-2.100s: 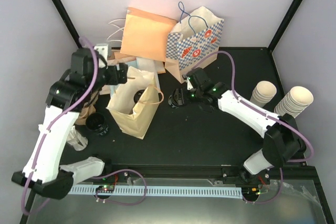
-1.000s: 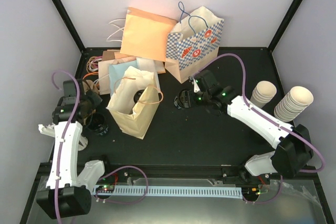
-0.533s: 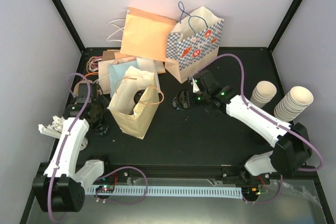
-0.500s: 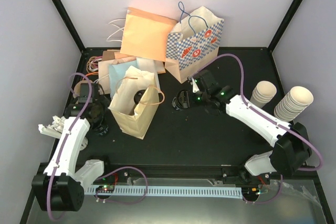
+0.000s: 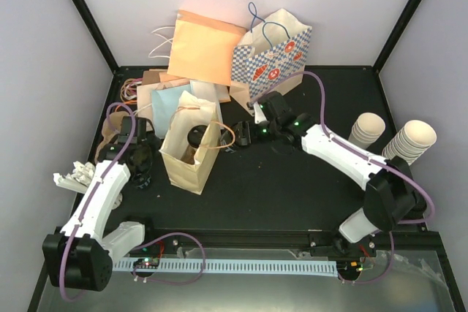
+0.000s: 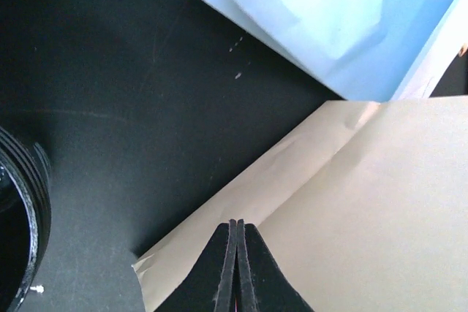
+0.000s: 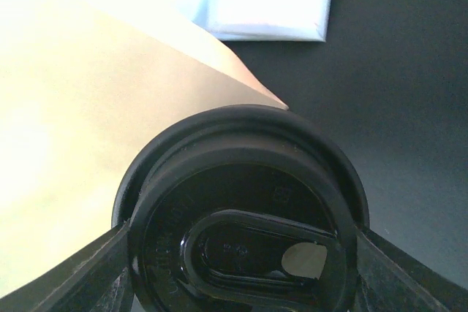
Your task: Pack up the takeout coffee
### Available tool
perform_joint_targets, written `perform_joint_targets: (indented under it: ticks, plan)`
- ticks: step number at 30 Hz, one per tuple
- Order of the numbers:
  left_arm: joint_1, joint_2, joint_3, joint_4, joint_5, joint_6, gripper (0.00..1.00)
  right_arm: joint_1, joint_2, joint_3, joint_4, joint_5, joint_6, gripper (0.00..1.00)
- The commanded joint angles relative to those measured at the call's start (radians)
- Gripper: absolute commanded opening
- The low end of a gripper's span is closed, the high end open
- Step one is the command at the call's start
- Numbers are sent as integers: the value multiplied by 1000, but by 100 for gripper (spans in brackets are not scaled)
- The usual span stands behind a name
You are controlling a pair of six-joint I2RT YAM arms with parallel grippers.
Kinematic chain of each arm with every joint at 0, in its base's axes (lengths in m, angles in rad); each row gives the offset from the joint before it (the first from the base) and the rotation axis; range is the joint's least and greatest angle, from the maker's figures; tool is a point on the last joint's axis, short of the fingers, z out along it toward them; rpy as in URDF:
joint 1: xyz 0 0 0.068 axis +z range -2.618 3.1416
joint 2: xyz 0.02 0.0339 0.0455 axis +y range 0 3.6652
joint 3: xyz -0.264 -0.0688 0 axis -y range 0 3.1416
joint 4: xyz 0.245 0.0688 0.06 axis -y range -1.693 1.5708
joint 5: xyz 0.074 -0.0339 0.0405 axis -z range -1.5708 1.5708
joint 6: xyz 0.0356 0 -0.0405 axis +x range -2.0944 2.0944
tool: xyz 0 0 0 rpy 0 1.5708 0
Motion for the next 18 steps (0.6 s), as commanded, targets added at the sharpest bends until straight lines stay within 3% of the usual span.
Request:
perform_joint_targets:
  ticks: [1, 11, 18]
  plan:
    - [-19, 0, -23, 19, 55, -34, 2, 12, 41, 97, 67, -58, 32, 72]
    - [-99, -7, -49, -8, 116, -76, 2, 12, 148, 275, -23, 14, -13, 71]
    - [-218, -37, -122, 62, 203, -204, 2, 11, 163, 336, -84, 59, -68, 71]
